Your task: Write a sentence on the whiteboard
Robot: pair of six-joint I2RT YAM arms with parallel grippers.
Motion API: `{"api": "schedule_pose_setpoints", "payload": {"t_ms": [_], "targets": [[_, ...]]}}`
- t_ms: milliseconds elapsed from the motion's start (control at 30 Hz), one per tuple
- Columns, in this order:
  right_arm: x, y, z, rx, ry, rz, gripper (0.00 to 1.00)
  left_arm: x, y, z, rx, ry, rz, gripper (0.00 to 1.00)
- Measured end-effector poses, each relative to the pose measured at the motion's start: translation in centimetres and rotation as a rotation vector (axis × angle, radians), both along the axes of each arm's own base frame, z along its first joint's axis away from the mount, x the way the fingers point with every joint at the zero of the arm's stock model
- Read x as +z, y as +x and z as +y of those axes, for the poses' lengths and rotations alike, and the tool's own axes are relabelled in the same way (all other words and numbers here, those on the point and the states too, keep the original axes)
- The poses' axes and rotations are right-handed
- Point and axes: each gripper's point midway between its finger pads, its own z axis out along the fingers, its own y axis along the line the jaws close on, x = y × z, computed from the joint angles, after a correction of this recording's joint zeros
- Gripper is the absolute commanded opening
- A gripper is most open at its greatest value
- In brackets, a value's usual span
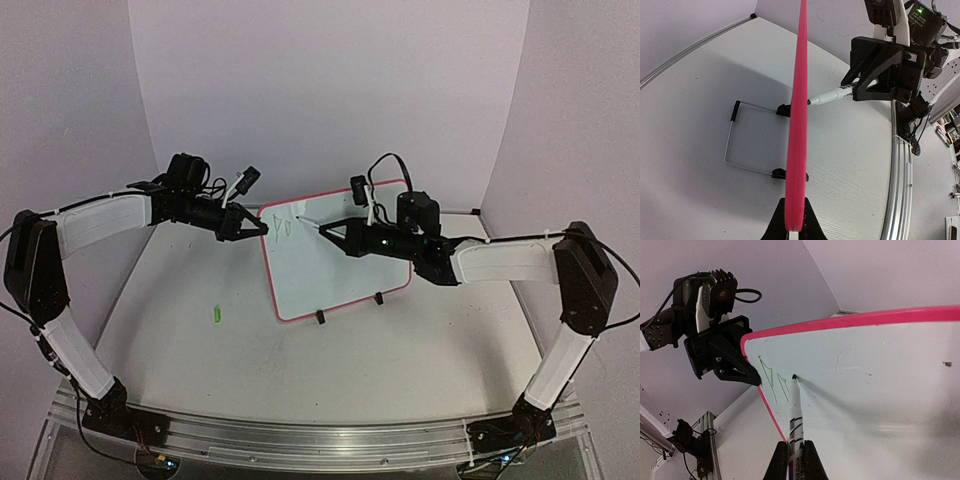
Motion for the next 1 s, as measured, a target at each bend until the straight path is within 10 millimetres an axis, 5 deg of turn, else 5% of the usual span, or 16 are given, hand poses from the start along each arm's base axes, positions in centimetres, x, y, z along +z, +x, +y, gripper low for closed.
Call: {"api": "schedule_pose_setpoints", "payload": {"t_ms": [1000], "targets": [[-2.3,-0.5,-0.4,-0.010,-0.036,0.031,0.00,0.0,0.1,0.1,0.006,0.006,0.003,0.00]]}}
